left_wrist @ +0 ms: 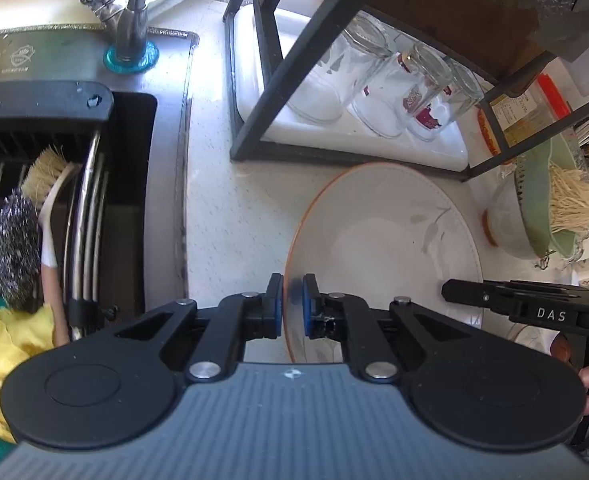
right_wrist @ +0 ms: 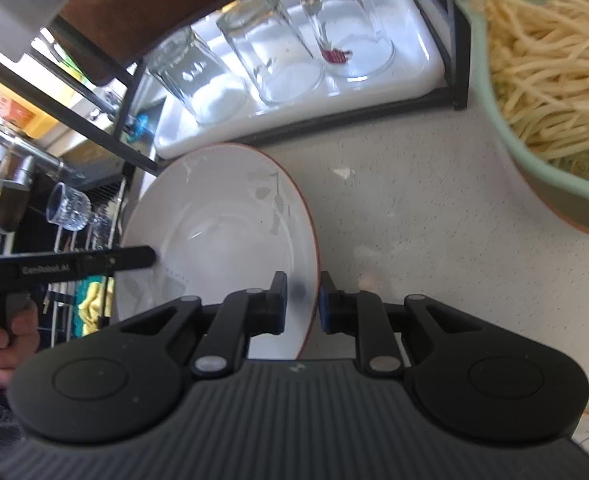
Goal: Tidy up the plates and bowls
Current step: 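Carry the second grey-leaf plate with the left gripper over the plate stack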
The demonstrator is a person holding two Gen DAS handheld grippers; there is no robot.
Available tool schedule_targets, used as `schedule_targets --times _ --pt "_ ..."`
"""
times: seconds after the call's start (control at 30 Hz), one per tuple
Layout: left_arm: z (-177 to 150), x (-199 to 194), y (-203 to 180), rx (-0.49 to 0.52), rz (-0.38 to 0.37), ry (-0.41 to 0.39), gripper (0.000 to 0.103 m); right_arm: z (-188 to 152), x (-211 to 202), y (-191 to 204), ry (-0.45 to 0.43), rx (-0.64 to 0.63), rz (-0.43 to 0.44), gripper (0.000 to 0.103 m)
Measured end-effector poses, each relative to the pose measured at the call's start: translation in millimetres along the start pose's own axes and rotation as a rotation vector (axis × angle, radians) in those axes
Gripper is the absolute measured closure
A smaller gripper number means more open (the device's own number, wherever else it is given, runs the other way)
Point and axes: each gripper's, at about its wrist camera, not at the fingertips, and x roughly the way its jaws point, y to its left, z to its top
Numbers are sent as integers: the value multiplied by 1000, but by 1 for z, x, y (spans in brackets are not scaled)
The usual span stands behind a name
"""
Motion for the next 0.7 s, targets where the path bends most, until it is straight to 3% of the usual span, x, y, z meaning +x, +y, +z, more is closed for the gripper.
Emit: schedule_targets --times 0.3,0.7 --pt "-19 -27 -39 9 16 -48 92 -11 -37 -12 -31 -8 44 84" --pt "-56 -55 -104 -5 -2 -71 92 -52 -100 -40 -31 -2 83 84"
